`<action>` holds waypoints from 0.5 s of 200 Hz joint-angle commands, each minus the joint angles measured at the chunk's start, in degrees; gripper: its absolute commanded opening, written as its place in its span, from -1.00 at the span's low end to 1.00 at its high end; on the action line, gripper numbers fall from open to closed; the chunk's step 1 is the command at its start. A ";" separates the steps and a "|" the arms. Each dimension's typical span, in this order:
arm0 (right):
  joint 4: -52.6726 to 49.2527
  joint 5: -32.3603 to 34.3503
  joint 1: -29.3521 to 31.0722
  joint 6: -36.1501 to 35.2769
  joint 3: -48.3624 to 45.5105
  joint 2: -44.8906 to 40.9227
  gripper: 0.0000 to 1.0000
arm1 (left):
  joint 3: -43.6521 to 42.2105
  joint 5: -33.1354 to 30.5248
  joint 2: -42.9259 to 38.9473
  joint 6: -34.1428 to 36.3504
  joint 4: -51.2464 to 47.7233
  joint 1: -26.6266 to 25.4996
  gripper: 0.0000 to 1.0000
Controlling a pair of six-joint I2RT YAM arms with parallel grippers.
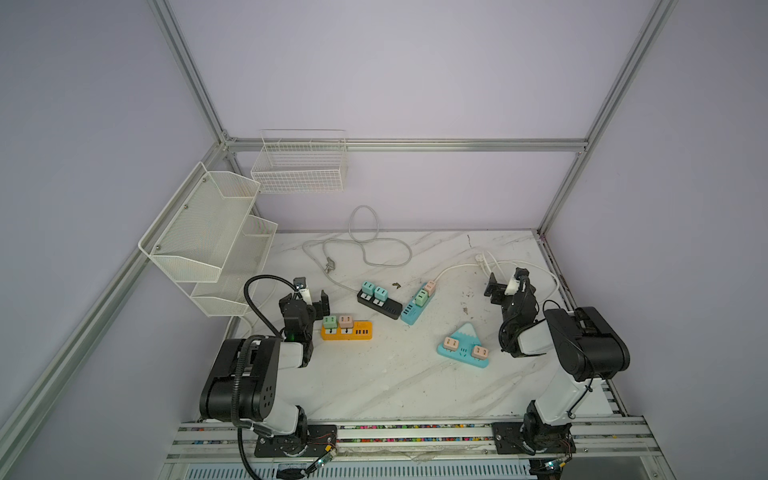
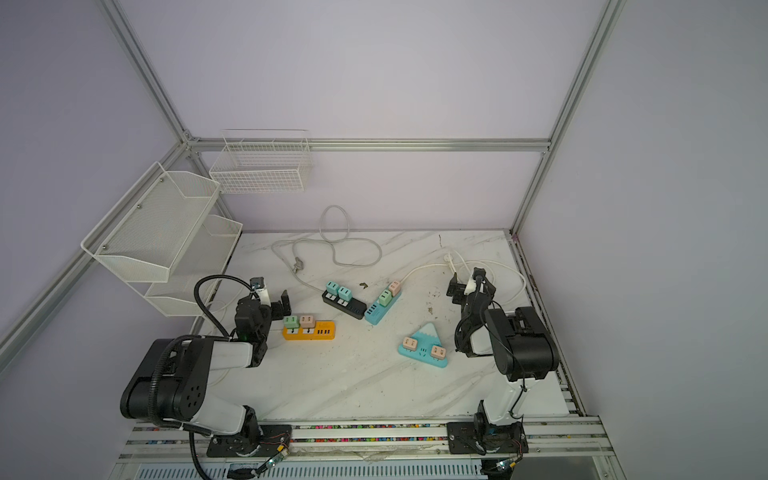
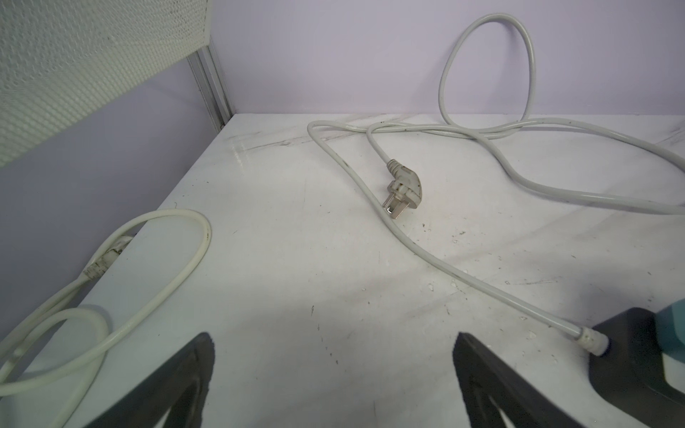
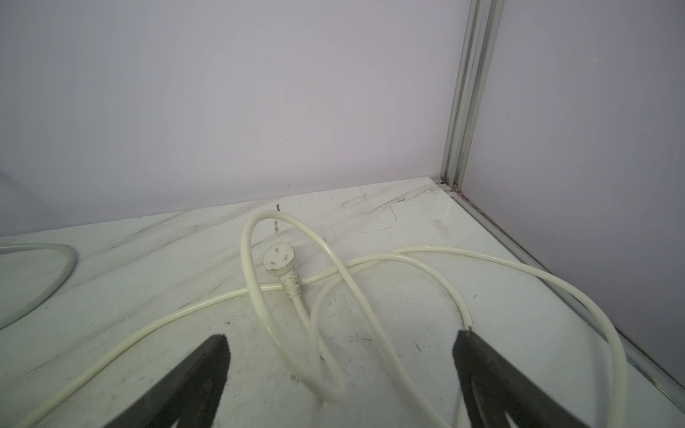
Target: Pull the plug off the socket
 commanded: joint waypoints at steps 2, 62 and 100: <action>-1.09 1.84 0.08 0.34 -0.51 -5.13 0.95 | -0.01 0.68 -6.44 0.62 -1.00 0.01 0.99; -15.80 7.25 0.08 6.07 2.19 -16.40 0.95 | 1.25 1.23 -20.54 -7.92 -15.55 0.01 0.99; -35.86 2.75 0.08 13.54 11.21 -20.15 0.95 | 4.28 1.63 -25.86 -18.83 -23.25 0.01 0.99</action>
